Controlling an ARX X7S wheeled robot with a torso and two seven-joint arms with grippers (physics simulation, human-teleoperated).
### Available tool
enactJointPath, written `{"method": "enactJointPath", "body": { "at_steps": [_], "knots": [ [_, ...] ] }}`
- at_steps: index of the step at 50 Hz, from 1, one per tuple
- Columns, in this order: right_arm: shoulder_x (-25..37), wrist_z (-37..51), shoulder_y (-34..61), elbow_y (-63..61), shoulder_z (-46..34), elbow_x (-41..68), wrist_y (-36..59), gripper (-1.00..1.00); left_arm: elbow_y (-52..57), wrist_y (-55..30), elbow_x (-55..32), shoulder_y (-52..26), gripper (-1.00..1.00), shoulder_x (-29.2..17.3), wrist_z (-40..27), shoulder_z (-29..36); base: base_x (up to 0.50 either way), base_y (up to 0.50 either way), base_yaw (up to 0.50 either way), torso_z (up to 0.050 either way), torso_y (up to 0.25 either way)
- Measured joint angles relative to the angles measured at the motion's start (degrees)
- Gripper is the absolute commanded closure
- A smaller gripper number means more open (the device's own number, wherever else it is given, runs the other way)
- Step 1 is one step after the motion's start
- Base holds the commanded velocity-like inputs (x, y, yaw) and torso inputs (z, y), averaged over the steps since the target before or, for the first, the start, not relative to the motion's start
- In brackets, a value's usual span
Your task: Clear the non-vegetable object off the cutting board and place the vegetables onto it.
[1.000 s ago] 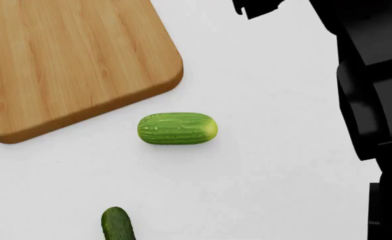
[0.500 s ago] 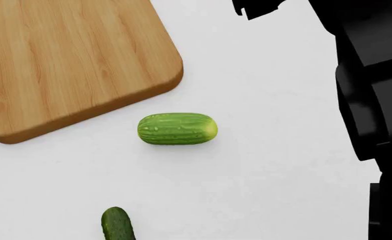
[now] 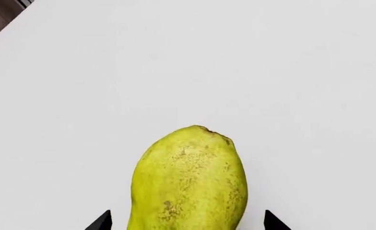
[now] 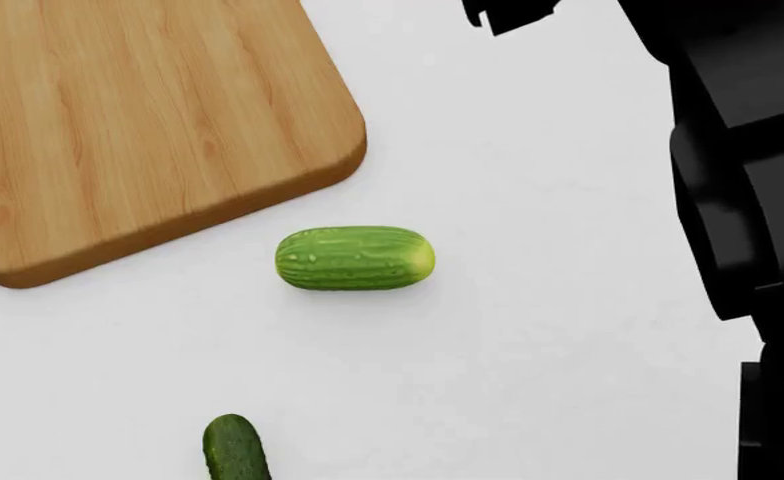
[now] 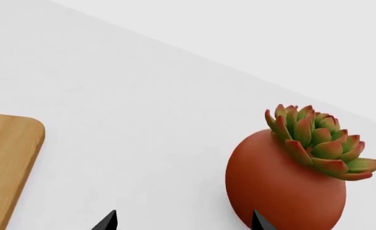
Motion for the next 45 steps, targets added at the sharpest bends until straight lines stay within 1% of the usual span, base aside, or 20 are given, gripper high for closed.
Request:
{"method": "enactJointPath", "body": {
  "at_steps": [16, 22, 30, 37, 42, 45],
  "knots": [
    [0.2, 0.0, 0.2, -0.3, -0.1, 0.4, 0.5, -1.00, 8.5, -6.6, -4.0, -3.8, -1.00, 1.1, 2.5, -0.2, 0.00, 0.00, 0.00, 0.000, 0.000],
    [0.6, -0.5, 0.1, -1.3, 0.0, 1.3, 2.0, -1.00, 13.0, -10.2, -6.0, -5.6, -1.00, 2.1, 2.9, -0.8, 0.00, 0.00, 0.00, 0.000, 0.000],
    [2.1, -1.5, 0.7, -3.8, -0.3, 2.6, 5.5, -1.00, 21.2, -16.0, -9.1, -6.7, -1.00, 3.5, 2.0, -3.1, 0.00, 0.00, 0.00, 0.000, 0.000],
    [4.1, -2.7, 2.0, -7.3, -0.8, 4.2, 10.6, -1.00, 29.0, -20.5, -12.9, -5.1, -1.00, 4.1, -0.9, -7.3, 0.00, 0.00, 0.00, 0.000, 0.000],
    [5.6, -3.4, 3.3, -9.2, -1.9, 6.2, 13.9, -1.00, 33.4, -22.6, -21.3, -3.8, -1.00, 3.5, -7.2, -10.8, 0.00, 0.00, 0.00, 0.000, 0.000],
    [7.1, -2.5, 4.5, -9.7, -3.2, 9.4, 15.4, -1.00, 35.6, -23.4, -26.7, -2.6, -1.00, 3.1, -11.3, -12.7, 0.00, 0.00, 0.00, 0.000, 0.000]
  ]
}}
